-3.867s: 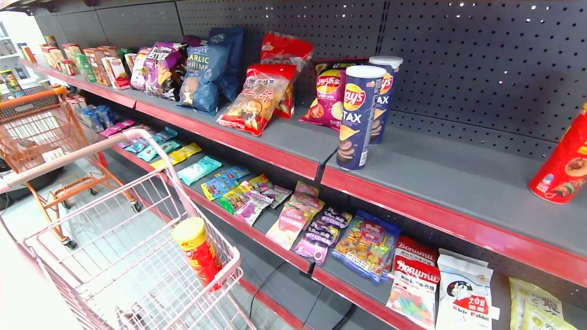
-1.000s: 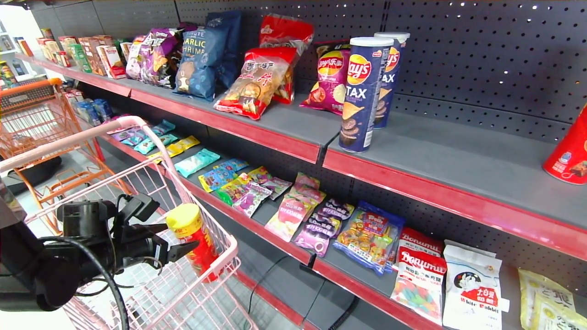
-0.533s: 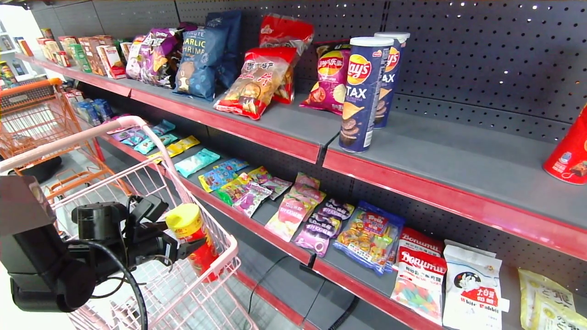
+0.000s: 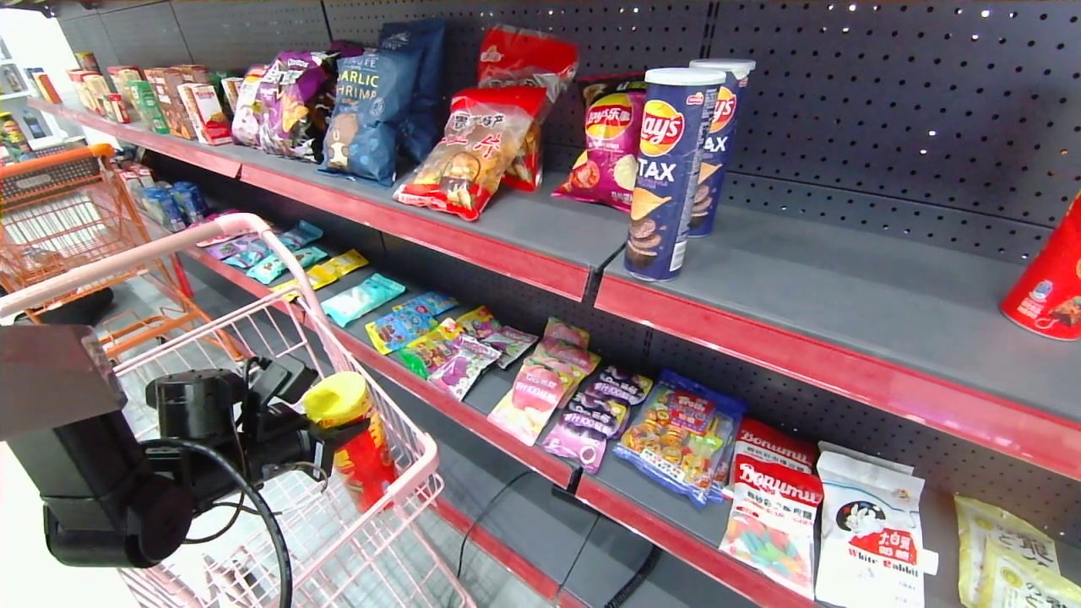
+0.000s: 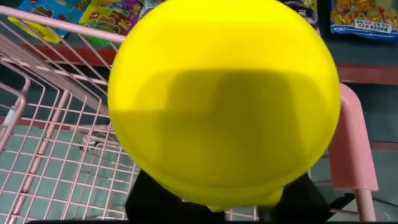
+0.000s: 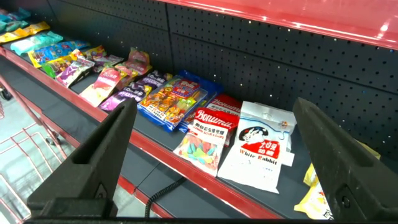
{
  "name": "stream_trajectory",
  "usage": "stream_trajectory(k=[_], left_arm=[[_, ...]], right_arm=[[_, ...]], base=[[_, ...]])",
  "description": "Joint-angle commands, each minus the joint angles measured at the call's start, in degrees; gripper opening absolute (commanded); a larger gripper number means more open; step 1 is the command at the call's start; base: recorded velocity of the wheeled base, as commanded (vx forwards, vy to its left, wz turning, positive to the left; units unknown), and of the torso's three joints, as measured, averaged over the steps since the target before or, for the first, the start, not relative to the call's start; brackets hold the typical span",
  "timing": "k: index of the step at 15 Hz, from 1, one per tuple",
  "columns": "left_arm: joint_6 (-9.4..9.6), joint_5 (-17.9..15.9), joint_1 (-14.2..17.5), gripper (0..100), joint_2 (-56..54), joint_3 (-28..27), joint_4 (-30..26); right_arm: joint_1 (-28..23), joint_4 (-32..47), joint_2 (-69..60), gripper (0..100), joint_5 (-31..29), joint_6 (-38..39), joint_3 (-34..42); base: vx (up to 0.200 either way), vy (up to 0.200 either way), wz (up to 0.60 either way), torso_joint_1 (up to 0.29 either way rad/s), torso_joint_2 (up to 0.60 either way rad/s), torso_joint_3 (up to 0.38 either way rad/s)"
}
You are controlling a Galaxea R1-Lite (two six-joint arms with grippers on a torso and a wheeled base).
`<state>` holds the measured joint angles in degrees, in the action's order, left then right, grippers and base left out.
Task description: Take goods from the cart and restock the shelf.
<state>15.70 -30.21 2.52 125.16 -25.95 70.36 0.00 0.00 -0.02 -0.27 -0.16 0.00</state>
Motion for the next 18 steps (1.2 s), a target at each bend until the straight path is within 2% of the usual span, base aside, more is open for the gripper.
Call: stream_trajectory(k=[1, 3, 4, 5, 6, 7, 8, 9, 10, 11, 13, 18], left_arm=[[-0.58, 0.06, -0.33, 0, -0.97, 0.38, -0.23], [-5.42, 0.15, -0.41, 0, -8.97, 2.40, -1.28], [-9.02, 0.68, -0.24, 0, -18.20, 2.93, -6.20], [-10.69, 1.03, 0.38, 0, -26.28, 2.66, -13.15], [-11.39, 1.03, 0.90, 0, -33.05, 2.14, -19.83], [-12.10, 1.03, 1.52, 0, -45.88, -0.85, -34.15], [-12.80, 1.12, 2.05, 0, -53.09, -3.67, -42.59], [-13.50, 1.38, 2.57, 0, -62.32, -7.80, -53.49], [-13.50, 1.38, 2.57, 0, -63.90, -8.41, -55.25], [-13.59, 2.52, 3.01, 0, -74.10, -11.75, -65.18], [-13.59, 5.25, 5.39, 0, -82.71, -11.75, -70.54], [-13.06, 9.29, 5.91, 0, -92.55, -5.07, -69.92]], right_arm=[[0.00, 0.00, 0.02, 100, 0.00, -0.02, 0.00], [0.00, 0.00, 0.02, 100, 0.00, -0.02, 0.00], [0.00, 0.00, 0.02, 100, 0.00, -0.02, 0.00], [0.00, 0.00, 0.02, 100, 0.00, -0.02, 0.00], [0.00, 0.00, 0.02, 100, 0.00, -0.02, 0.00], [0.09, 0.00, 0.02, 100, 0.00, -0.02, 0.00], [0.09, 0.00, 0.02, 100, 0.00, -0.02, 0.00], [0.00, 0.00, 0.02, 100, 0.00, -0.02, 0.00], [0.09, 0.00, 0.02, 100, 0.00, -0.02, 0.00], [0.00, 0.00, 0.02, 100, 0.00, -0.11, 0.00], [0.09, 0.09, 0.02, 100, 0.00, -0.28, 0.00], [0.09, 0.00, 0.02, 100, 0.00, -0.19, 0.00]], base=[[0.000, 0.000, 0.00, 0.000, 0.00, 0.000], [0.000, 0.000, 0.00, 0.000, 0.00, 0.000], [0.000, 0.000, 0.00, 0.000, 0.00, 0.000], [0.000, 0.000, 0.00, 0.000, 0.00, 0.000], [0.000, 0.000, 0.00, 0.000, 0.00, 0.000], [0.000, 0.000, 0.00, 0.000, 0.00, 0.000], [0.000, 0.000, 0.00, 0.000, 0.00, 0.000], [0.000, 0.000, 0.00, 0.000, 0.00, 0.000], [0.000, 0.000, 0.00, 0.000, 0.00, 0.000], [0.000, 0.000, 0.00, 0.000, 0.00, 0.000], [0.000, 0.000, 0.00, 0.000, 0.00, 0.000], [0.000, 0.000, 0.00, 0.155, -0.42, -0.258]])
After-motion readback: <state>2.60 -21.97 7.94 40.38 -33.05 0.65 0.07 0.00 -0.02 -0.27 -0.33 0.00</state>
